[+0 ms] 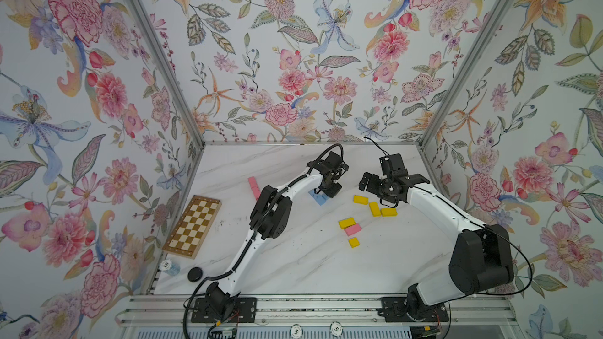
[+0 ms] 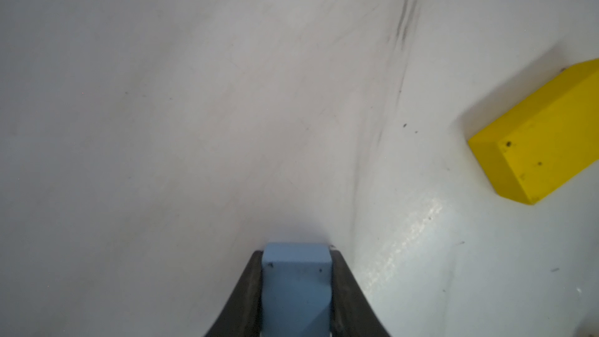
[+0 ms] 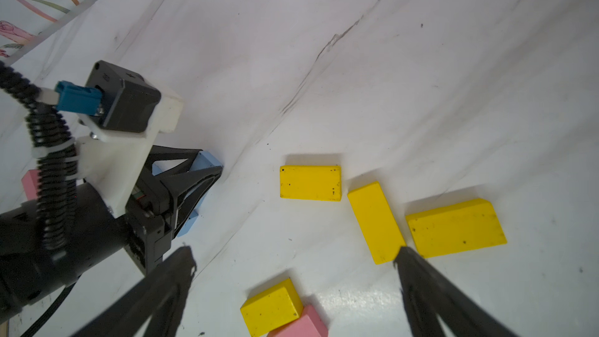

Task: Assemble the letter v with building blocks
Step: Adjust the building block at the center of the board.

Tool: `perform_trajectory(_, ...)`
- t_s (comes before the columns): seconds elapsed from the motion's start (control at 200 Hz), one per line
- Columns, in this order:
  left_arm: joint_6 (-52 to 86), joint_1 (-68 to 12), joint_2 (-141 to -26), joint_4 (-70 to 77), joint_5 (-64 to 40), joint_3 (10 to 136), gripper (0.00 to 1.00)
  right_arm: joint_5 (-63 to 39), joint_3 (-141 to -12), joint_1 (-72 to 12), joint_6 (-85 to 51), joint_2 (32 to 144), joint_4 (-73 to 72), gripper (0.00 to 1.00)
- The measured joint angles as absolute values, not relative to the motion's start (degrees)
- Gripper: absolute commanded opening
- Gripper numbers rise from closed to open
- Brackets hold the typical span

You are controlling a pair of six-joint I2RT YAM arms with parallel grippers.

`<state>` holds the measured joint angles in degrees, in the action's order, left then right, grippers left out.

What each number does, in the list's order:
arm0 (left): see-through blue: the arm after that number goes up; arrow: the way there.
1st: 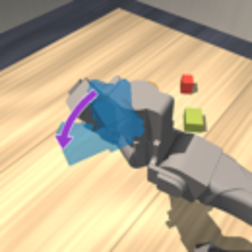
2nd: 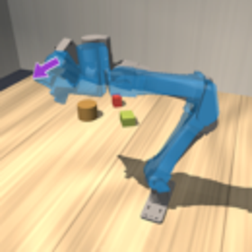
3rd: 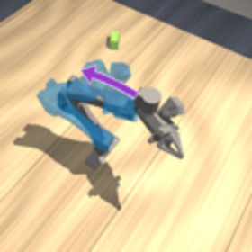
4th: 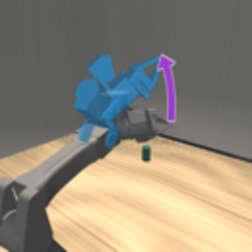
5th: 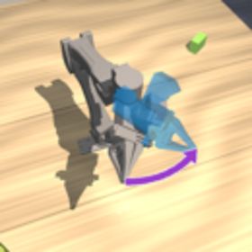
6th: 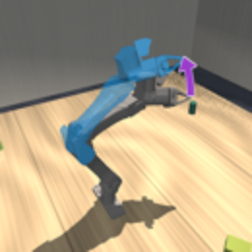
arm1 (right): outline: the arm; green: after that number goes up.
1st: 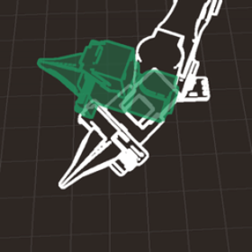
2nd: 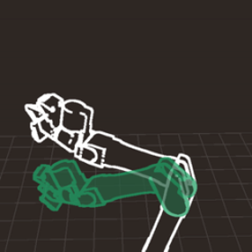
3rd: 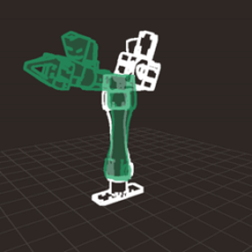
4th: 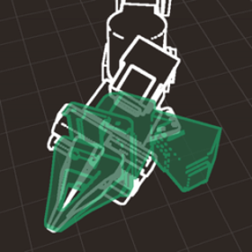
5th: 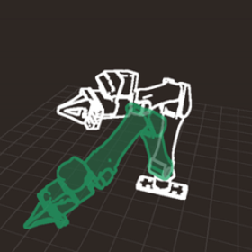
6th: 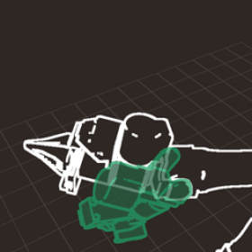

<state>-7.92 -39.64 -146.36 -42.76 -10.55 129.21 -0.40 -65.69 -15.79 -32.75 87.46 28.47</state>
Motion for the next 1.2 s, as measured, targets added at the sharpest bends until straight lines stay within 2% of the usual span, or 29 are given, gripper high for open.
perform_trajectory(0.846,-6.35,-39.27,-145.38,-42.04,-12.19,127.24,0.16,-0.38,-66.24,-16.12,-32.75,87.99,28.49,0.99)
perform_trajectory(1.196,-6.17,-39.27,-144.55,-41.25,-12.95,125.73,0.18,-0.36,-66.24,-16.12,-32.77,87.99,28.49,0.99)
